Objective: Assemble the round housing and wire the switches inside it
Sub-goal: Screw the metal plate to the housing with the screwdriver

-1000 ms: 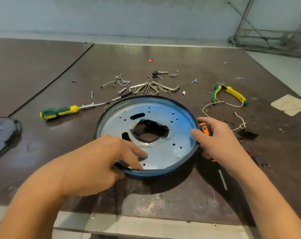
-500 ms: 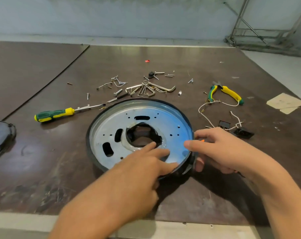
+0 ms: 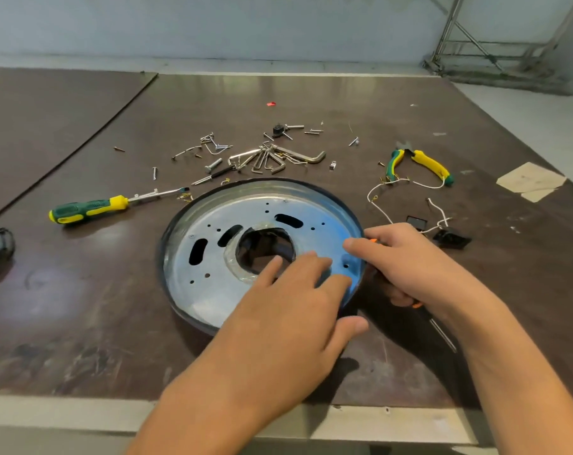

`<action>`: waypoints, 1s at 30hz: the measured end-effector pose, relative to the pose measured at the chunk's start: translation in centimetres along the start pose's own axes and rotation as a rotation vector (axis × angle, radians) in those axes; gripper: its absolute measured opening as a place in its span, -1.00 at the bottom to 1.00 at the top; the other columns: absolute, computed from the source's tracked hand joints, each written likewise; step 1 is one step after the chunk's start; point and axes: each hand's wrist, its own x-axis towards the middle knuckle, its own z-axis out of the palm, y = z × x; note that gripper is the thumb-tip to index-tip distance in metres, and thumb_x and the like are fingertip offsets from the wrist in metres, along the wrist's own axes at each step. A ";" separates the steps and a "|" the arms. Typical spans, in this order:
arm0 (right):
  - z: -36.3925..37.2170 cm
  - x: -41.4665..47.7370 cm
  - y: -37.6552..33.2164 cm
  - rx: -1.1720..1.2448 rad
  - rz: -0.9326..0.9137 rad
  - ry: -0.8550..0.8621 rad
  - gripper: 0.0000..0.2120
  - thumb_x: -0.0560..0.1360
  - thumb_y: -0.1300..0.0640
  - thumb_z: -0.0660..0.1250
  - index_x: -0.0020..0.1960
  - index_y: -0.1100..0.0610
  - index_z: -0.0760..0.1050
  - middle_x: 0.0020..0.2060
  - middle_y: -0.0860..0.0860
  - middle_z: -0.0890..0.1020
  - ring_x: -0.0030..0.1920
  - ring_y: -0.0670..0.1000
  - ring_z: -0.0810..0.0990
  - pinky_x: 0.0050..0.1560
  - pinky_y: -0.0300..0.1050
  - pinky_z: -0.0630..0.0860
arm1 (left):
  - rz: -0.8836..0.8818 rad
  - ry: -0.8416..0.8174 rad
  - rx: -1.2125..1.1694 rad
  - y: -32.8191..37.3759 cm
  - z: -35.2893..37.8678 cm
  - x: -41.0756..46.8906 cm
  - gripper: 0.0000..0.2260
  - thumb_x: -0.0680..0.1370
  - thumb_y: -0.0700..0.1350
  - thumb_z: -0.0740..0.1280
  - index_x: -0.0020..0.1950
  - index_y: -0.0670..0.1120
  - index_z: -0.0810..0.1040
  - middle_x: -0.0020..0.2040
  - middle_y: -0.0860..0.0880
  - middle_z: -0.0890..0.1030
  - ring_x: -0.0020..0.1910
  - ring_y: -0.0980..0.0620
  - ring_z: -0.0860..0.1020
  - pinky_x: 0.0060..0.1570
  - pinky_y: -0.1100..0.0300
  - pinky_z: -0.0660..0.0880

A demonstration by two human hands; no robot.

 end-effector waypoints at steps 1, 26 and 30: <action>0.3 -0.1 -0.1 0.013 -0.015 0.000 -0.76 0.62 -0.04 0.29 -0.06 0.13 0.55 -0.52 -0.01 0.59 -0.62 -0.04 0.24 -0.58 -0.28 0.20 | -0.018 -0.008 0.028 0.2 0.2 0.1 -0.45 0.54 0.31 -0.09 0.45 0.14 0.30 0.41 0.13 0.30 0.45 0.15 0.18 0.51 0.04 0.05; -3.6 2.1 4.8 -0.708 0.051 0.811 -0.82 0.47 -0.13 0.43 0.04 -0.13 0.66 -0.04 0.07 0.67 0.00 0.20 0.63 -0.18 -0.09 0.37 | -0.048 0.020 -0.092 -0.8 0.4 1.4 -0.69 0.62 0.06 0.23 0.35 0.09 0.48 0.46 0.24 0.29 0.46 0.19 0.22 0.34 -0.01 0.38; -3.5 2.2 5.0 -0.770 0.043 0.776 -0.82 0.49 -0.07 0.41 0.08 -0.12 0.65 -0.02 0.07 0.68 0.02 0.20 0.64 -0.17 -0.08 0.39 | 0.014 0.154 -0.323 -1.8 -2.0 1.2 -0.76 0.59 0.03 0.29 0.24 0.09 0.59 0.25 0.38 0.46 0.26 0.34 0.41 0.22 0.44 0.32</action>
